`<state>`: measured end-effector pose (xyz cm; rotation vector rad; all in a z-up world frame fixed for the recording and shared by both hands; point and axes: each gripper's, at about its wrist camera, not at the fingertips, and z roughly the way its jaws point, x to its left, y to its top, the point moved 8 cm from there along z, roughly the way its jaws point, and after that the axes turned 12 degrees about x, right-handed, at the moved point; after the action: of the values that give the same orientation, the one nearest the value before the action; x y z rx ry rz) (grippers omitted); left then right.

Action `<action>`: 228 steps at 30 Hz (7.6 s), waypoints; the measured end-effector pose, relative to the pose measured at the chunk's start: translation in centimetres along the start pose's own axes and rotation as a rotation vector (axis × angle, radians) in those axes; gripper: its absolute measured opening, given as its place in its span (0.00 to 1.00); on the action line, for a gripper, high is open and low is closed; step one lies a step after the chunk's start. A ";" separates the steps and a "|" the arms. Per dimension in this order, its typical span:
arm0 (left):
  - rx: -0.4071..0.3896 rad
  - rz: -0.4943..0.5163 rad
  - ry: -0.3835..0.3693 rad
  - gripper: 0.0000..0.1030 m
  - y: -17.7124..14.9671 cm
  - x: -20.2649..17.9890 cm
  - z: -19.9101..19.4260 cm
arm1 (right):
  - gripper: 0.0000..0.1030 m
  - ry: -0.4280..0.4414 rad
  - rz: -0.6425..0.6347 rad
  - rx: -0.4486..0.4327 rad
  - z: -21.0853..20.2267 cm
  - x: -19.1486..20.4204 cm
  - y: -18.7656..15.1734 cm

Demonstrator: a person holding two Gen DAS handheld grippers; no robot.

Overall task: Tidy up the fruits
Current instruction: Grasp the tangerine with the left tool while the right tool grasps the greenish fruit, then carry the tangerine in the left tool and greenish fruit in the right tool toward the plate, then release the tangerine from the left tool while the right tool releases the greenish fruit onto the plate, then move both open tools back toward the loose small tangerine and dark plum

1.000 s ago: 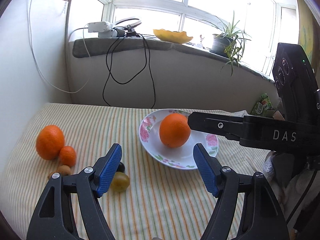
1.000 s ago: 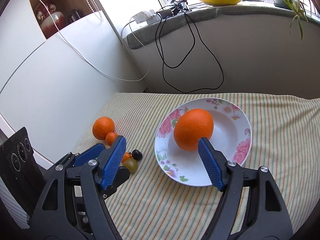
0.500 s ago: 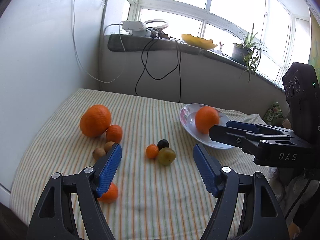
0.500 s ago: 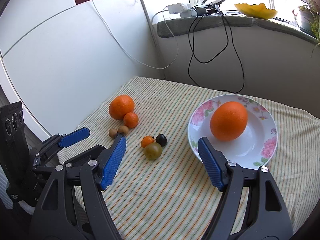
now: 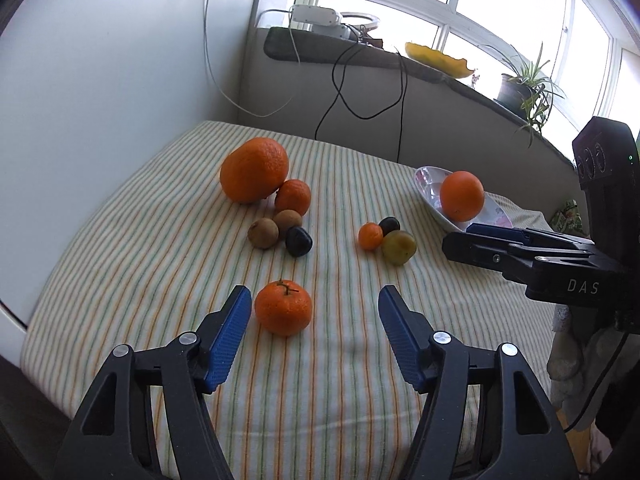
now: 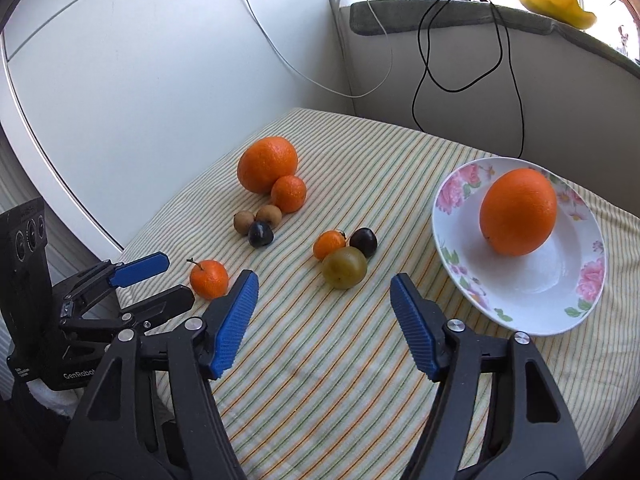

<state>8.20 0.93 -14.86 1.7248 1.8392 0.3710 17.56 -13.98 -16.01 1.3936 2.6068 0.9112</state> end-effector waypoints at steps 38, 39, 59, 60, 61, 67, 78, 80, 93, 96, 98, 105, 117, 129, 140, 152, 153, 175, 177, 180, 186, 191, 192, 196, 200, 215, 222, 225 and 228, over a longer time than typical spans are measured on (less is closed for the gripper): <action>0.074 -0.071 -0.010 0.36 -0.6 2.4 3.9 | 0.35 -0.075 0.025 0.125 7.3 -1.7 1.3; 0.074 -0.069 -0.009 0.36 -0.6 2.4 3.9 | 0.35 -0.077 0.023 0.125 7.3 -1.7 1.2; 0.029 -0.052 -0.031 0.36 0.3 1.2 2.4 | 0.33 -0.041 0.033 0.082 4.6 -1.3 0.9; 0.021 -0.050 -0.033 0.36 0.4 1.0 2.3 | 0.33 -0.038 0.036 0.076 4.3 -1.3 0.9; 0.015 -0.048 -0.036 0.36 0.6 0.9 2.2 | 0.33 -0.034 0.039 0.071 3.9 -1.4 0.9; 0.007 -0.017 -0.056 0.36 1.3 -0.7 2.2 | 0.33 -0.035 0.040 0.042 1.8 -1.5 0.2; -0.008 0.048 -0.103 0.36 2.9 -4.9 2.4 | 0.33 -0.058 0.090 -0.012 -2.1 -4.2 -0.9; -0.009 0.058 -0.114 0.36 3.1 -5.6 2.5 | 0.33 -0.068 0.101 -0.017 -2.7 -4.9 -1.1; -0.007 0.123 -0.166 0.36 4.7 -10.0 4.2 | 0.33 -0.115 0.178 -0.043 -5.0 -9.7 -1.9; -0.002 0.134 -0.179 0.36 5.0 -10.9 4.6 | 0.33 -0.122 0.187 -0.044 -5.0 -10.6 -2.1; -0.001 0.142 -0.185 0.36 5.2 -11.5 4.9 | 0.33 -0.127 0.192 -0.042 -5.0 -11.1 -2.2; 0.010 0.163 -0.208 0.36 5.9 -13.3 6.1 | 0.33 -0.141 0.211 -0.041 -4.9 -12.6 -2.5; 0.030 0.189 -0.218 0.36 6.8 -15.4 8.1 | 0.33 -0.157 0.227 -0.036 -4.5 -14.6 -2.2; 0.052 0.201 -0.213 0.36 7.1 -16.3 9.3 | 0.33 -0.157 0.234 -0.017 -3.5 -15.5 -2.1; 0.065 0.223 -0.207 0.36 7.1 -16.7 9.7 | 0.33 -0.165 0.234 -0.008 -3.0 -15.7 -2.0; 0.057 0.221 -0.191 0.54 7.2 -16.6 9.4 | 0.54 -0.218 0.247 -0.036 -3.8 -16.2 -1.9; 0.055 0.220 -0.193 0.54 7.3 -16.5 9.3 | 0.55 -0.213 0.250 -0.041 -4.0 -16.3 -1.9; 0.021 0.197 -0.177 0.54 6.8 -14.8 7.1 | 0.62 -0.219 0.260 -0.067 -5.8 -15.1 -2.1; 0.013 0.194 -0.175 0.54 6.7 -14.6 6.7 | 0.65 -0.216 0.252 -0.073 -5.9 -14.5 -2.0; 0.007 0.182 -0.173 0.54 6.4 -14.1 6.3 | 0.65 -0.212 0.240 -0.074 -5.9 -13.6 -1.8; -0.006 0.150 -0.162 0.54 6.1 -12.2 5.3 | 0.83 -0.175 0.220 -0.077 -5.5 -11.8 -1.5; -0.011 0.127 -0.143 0.54 5.8 -10.2 4.6 | 0.83 -0.168 0.185 -0.073 -4.9 -10.1 -1.2; -0.014 0.122 -0.138 0.54 5.7 -9.8 4.4 | 0.83 -0.165 0.179 -0.071 -4.8 -9.7 -1.2; -0.017 0.112 -0.115 0.54 5.4 -8.1 3.8 | 0.83 -0.153 0.155 -0.065 -4.2 -8.5 -0.9; -0.019 0.091 -0.092 0.54 5.1 -6.2 3.3 | 0.83 -0.142 0.134 -0.066 -3.8 -7.3 -0.6; -0.004 0.021 -0.037 0.54 3.5 -0.4 2.4 | 0.83 -0.065 0.033 -0.033 -1.2 -2.4 0.1; 0.008 -0.012 -0.027 0.54 2.8 1.8 2.7 | 0.79 -0.037 0.007 -0.014 0.1 -0.7 0.4; 0.013 -0.018 -0.036 0.51 2.9 2.2 2.9 | 0.68 -0.028 -0.007 0.004 0.8 -0.1 0.5; 0.013 -0.015 -0.048 0.45 3.0 2.1 3.1 | 0.57 -0.017 -0.026 0.022 1.7 0.7 0.6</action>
<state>12.51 2.72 -16.08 1.7130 1.8226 0.3100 18.16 -12.37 -16.97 1.3624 2.6244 0.8659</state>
